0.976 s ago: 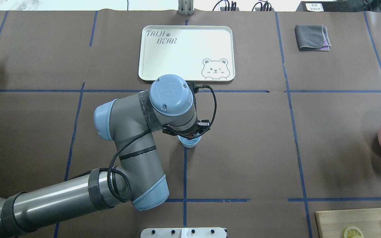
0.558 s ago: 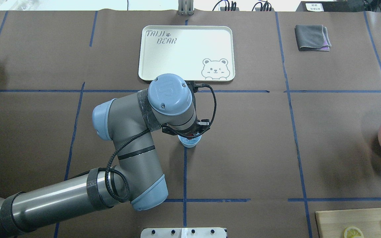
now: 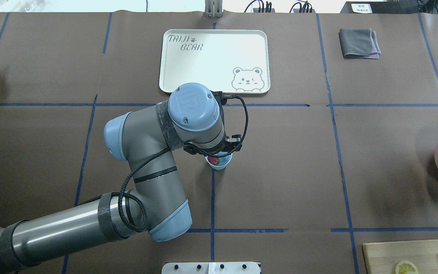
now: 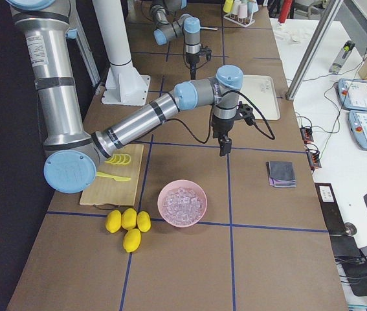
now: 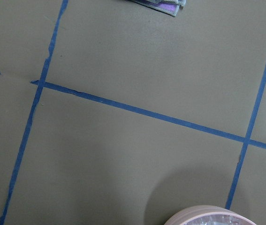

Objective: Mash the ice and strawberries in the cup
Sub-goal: 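Open the left gripper to drop the strawberry into the cup, then move the left gripper back toward the metal pestle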

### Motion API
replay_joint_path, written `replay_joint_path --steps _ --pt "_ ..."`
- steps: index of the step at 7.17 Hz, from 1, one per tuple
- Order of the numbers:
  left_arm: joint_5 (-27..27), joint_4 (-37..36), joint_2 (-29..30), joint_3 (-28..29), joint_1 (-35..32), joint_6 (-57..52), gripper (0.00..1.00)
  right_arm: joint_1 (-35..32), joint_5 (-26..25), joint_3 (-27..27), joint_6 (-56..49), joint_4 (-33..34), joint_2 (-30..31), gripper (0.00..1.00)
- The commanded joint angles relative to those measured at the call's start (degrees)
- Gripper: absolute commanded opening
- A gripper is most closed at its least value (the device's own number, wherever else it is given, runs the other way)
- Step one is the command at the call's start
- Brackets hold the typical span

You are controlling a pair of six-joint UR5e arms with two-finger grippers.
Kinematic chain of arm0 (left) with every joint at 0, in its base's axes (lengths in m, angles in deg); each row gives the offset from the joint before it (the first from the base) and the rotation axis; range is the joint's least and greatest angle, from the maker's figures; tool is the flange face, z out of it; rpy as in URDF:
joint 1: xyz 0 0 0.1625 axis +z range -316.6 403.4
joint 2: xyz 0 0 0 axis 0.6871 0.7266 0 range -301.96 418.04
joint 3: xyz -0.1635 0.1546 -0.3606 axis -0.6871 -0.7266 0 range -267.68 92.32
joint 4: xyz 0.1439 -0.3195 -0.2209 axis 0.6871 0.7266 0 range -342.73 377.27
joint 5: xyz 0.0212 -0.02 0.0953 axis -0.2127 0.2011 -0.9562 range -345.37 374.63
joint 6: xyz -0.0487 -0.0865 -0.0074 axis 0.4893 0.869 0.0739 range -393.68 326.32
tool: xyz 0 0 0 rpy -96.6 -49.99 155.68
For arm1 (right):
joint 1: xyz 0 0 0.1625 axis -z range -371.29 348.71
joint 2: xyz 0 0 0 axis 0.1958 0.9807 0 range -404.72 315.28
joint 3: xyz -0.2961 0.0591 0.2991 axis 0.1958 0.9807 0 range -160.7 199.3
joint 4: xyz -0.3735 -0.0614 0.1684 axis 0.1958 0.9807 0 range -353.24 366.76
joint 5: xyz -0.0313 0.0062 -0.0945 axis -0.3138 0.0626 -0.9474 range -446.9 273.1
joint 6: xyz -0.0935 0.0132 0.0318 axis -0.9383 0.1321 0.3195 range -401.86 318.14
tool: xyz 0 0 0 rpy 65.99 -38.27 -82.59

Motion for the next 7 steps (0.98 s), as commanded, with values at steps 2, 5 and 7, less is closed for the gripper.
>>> replay_joint_path --steps 2,5,7 --pt "0.4 -0.5 -8.4 -10.2 -2.8 -1.4 1.0 -1.6 1.8 1.1 -0.4 -0.1 0.9 0.99" --pt "6.7 -9.4 -14.7 -18.2 -11.0 -15.5 1.0 -9.2 7.2 9.4 -9.5 -11.9 8.0 0.99" --pt "11.3 -10.6 -20.0 -20.0 -16.8 -24.8 1.0 -12.8 8.4 14.5 -11.3 -20.5 11.9 0.99"
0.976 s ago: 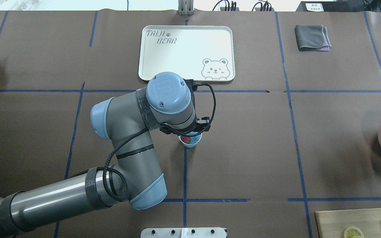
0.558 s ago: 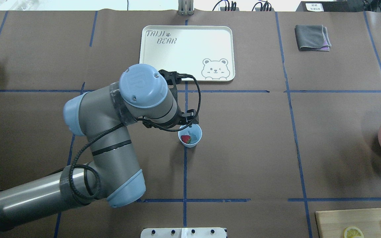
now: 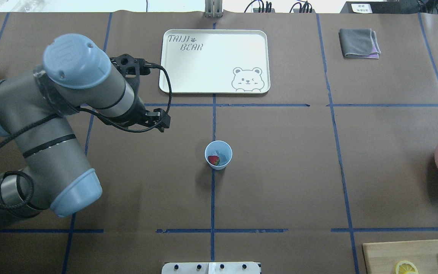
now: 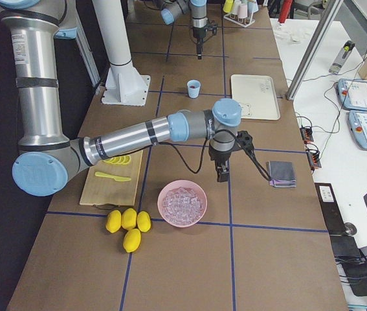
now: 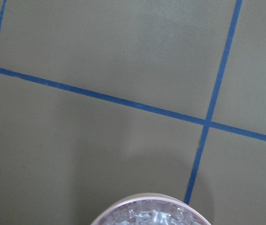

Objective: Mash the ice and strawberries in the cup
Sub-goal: 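Move the left gripper back toward the metal pestle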

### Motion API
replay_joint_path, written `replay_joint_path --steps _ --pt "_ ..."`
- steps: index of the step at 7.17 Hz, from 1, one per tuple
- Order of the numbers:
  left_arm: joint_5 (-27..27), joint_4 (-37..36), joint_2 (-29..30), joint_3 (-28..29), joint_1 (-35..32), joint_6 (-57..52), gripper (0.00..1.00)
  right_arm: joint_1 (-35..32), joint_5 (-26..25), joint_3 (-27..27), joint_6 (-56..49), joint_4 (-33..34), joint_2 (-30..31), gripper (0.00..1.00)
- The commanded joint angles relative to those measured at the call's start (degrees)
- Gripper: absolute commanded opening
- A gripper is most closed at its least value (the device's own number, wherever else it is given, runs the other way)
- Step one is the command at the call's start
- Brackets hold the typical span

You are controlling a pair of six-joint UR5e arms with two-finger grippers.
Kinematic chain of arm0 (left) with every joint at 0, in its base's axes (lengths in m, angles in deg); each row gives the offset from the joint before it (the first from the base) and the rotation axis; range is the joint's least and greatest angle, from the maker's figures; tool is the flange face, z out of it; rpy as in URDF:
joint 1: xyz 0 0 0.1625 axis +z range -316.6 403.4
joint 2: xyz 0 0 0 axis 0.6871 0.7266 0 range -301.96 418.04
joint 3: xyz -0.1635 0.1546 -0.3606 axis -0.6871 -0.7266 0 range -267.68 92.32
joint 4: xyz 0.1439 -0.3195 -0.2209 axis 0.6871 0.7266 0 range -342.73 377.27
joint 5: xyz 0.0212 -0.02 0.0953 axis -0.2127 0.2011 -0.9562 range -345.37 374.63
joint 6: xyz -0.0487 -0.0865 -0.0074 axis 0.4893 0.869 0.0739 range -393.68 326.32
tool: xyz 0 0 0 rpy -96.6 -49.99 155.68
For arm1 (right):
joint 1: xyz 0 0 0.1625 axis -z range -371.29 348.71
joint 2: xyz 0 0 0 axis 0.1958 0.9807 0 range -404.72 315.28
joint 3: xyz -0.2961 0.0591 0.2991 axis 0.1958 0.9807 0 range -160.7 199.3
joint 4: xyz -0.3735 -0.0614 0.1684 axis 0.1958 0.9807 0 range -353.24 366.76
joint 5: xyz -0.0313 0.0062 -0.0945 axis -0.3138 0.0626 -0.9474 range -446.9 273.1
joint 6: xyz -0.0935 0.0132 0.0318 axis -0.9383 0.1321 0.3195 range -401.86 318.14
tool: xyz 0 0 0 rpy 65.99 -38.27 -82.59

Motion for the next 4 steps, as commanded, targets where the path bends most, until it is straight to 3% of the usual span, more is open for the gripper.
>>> replay_joint_path --steps 1,4 --pt "6.4 -1.1 -5.7 -1.0 -7.2 -11.1 1.0 -3.0 0.4 3.5 -1.4 -8.3 4.2 0.99" --pt "10.9 -0.3 -15.3 -0.9 -16.0 -25.4 1.0 -4.6 0.3 3.6 -0.8 -9.1 5.7 0.99"
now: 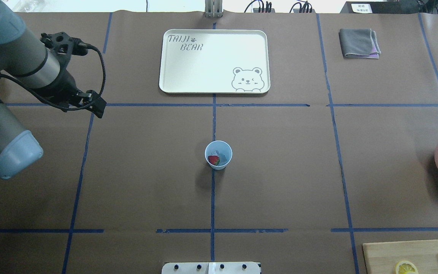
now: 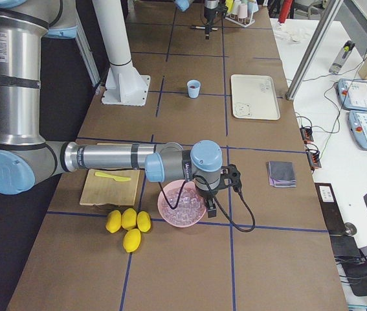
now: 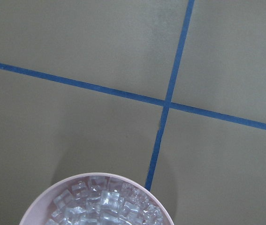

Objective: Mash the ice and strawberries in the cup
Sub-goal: 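Move the left gripper back toward the metal pestle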

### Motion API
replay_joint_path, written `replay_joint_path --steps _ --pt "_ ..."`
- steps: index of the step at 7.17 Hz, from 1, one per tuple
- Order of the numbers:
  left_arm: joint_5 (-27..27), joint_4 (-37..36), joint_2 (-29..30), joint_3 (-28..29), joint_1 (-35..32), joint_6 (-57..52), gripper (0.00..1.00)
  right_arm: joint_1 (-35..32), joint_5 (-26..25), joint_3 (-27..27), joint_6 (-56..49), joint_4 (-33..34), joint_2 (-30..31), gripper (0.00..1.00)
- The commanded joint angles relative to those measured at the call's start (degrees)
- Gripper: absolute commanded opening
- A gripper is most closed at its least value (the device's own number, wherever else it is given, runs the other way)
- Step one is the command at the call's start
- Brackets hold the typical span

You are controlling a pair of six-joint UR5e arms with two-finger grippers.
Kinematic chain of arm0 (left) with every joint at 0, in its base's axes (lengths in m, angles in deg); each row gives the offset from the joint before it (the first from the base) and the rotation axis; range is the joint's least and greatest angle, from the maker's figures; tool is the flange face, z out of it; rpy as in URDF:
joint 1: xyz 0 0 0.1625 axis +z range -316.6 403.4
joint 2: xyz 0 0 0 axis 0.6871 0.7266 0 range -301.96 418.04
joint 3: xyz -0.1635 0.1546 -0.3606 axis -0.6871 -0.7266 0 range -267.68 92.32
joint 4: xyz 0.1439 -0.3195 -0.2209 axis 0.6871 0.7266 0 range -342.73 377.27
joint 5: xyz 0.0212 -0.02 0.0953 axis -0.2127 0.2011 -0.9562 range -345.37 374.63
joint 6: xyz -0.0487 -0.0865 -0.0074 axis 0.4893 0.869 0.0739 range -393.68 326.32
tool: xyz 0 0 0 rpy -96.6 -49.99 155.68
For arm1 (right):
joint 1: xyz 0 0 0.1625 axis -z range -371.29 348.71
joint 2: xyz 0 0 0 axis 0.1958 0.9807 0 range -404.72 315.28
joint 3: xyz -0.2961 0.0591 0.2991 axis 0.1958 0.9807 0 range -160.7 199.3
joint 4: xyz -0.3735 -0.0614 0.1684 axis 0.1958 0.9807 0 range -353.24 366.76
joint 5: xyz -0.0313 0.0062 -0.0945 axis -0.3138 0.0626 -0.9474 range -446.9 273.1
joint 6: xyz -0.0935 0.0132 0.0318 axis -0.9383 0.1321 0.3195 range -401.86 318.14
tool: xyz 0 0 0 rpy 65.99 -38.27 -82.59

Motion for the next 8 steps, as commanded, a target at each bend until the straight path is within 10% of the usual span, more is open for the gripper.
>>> replay_joint_path --steps 1,8 --pt "2.4 0.5 -6.3 0.6 -6.4 -10.8 1.0 -0.5 0.0 0.1 0.4 -0.3 0.7 0.99" --pt "7.8 17.3 -12.6 24.4 -21.8 -29.7 1.0 -0.5 0.2 0.0 1.5 -0.5 0.7 0.99"
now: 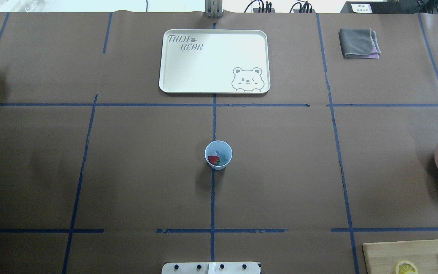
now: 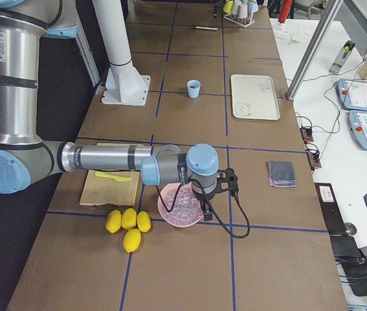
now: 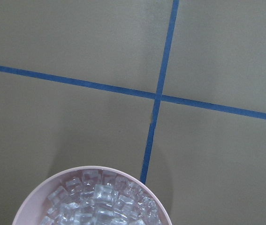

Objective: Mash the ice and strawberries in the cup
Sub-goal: 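Move the left gripper back toward the metal pestle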

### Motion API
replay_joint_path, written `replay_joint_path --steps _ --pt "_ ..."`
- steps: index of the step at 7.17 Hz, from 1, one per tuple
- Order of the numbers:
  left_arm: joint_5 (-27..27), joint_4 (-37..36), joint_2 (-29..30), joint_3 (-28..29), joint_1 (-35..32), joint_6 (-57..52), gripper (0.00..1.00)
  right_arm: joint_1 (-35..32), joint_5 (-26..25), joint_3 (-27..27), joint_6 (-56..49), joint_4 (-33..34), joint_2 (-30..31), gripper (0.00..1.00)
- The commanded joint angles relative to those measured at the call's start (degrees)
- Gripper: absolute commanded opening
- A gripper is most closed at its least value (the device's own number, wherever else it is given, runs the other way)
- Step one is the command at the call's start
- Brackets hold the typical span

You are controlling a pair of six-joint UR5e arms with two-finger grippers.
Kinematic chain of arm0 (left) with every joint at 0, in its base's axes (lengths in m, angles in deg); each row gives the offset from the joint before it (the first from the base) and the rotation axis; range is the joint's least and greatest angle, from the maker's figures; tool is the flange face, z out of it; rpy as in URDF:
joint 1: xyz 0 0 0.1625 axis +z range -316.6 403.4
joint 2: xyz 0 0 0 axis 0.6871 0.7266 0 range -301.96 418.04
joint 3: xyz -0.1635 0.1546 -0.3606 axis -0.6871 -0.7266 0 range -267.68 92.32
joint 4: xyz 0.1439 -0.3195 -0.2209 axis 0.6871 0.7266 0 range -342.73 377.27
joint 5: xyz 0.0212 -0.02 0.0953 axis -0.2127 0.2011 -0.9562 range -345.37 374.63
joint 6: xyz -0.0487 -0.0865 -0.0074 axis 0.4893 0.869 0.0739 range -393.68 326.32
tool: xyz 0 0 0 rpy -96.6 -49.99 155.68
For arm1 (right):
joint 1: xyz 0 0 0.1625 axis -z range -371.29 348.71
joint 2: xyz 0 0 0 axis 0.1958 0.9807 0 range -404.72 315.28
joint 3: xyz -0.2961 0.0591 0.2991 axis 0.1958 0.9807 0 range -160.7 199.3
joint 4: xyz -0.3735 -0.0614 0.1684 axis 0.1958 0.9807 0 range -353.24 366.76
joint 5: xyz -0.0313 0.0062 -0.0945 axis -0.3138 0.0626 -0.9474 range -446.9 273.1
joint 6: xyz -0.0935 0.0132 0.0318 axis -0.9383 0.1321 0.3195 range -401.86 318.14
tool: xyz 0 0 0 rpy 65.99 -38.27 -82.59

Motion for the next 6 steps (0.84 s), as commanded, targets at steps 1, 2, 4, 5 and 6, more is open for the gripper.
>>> replay_joint_path --steps 1,2,4,5,6 --pt "0.0 14.1 -4.5 6.3 -0.9 5.9 1.0 0.0 0.1 -0.1 0.0 -0.1 0.1 0.99" --pt "-0.2 23.1 -6.0 10.1 -0.7 12.2 1.0 0.0 0.1 -0.1 0.0 0.0 0.0 0.99" --pt "-0.7 34.2 -6.0 16.6 -0.5 19.6 1.0 0.0 0.2 -0.1 0.0 -0.1 0.1 0.99" --pt "-0.8 34.9 -6.1 16.8 -0.3 21.1 1.0 0.1 0.2 0.0 0.0 0.0 0.1 0.99" --pt "-0.9 34.9 -6.0 17.0 0.0 21.2 1.0 0.0 0.3 0.0 0.1 0.0 0.1 0.99"
